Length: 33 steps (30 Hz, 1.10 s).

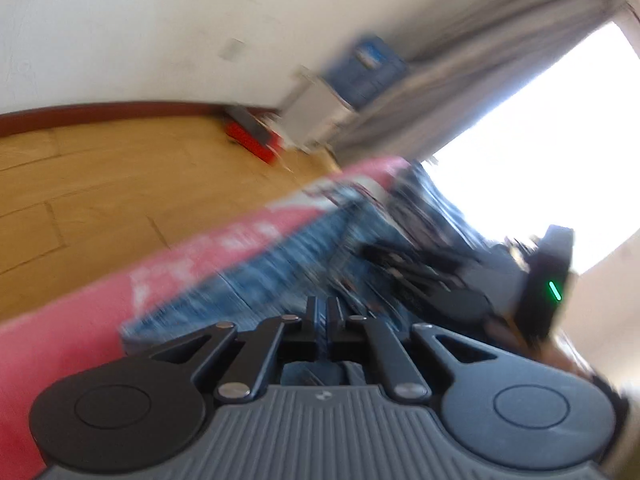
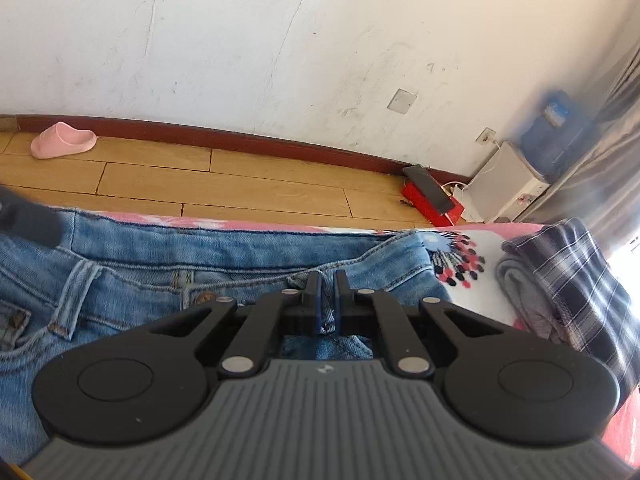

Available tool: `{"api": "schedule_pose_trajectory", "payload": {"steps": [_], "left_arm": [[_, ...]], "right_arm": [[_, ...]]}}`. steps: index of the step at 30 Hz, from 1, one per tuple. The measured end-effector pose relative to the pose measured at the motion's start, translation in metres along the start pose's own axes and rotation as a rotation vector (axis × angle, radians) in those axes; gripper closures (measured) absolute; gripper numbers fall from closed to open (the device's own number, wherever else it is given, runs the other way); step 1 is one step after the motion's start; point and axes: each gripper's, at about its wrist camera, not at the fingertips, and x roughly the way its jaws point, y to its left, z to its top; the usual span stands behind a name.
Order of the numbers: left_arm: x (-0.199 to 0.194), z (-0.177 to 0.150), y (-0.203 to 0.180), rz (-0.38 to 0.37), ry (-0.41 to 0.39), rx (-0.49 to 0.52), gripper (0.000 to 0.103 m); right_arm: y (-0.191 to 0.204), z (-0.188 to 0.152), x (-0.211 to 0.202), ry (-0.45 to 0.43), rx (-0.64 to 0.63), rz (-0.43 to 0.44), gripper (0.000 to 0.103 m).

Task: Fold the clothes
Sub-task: 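Lift the jeans waistband with both grippers and pull it taut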

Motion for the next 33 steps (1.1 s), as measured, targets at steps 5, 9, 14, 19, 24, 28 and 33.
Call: {"api": "schedule_pose_trajectory", "payload": {"steps": [5,9,14,19,24,28,33], "left_arm": [[0.025,-0.007,-0.016,0.035,0.106,0.057,0.074],[0.04,-0.008,-0.012,0.1,0.13,0.017,0.075],[0.046,-0.007,-0.008,0.066,0.091,-0.003,0.074],[0.05,-0.005,0.001,-0.017,0.028,-0.089,0.074],[0.067,-0.007,0.001,-0.033,0.045,-0.068,0.069],[0.063,-0.006,-0.001,0.002,0.003,-0.067,0.089],[0.038,-0.003,-0.009,0.053,-0.139,-0.051,0.096]], "right_arm": [[-0.013,0.001,0.004,0.083,0.063,0.091,0.095],[-0.026,0.003,0.01,0.125,0.151,0.14,0.094],[-0.028,0.002,0.018,0.145,0.169,0.154,0.088],[-0.02,-0.003,0.014,0.126,0.113,0.122,0.086],[-0.01,0.002,0.011,0.168,-0.023,0.105,0.086],[-0.012,0.003,0.017,0.162,0.009,0.095,0.087],[0.004,-0.001,0.013,0.079,-0.021,-0.033,0.097]]}}
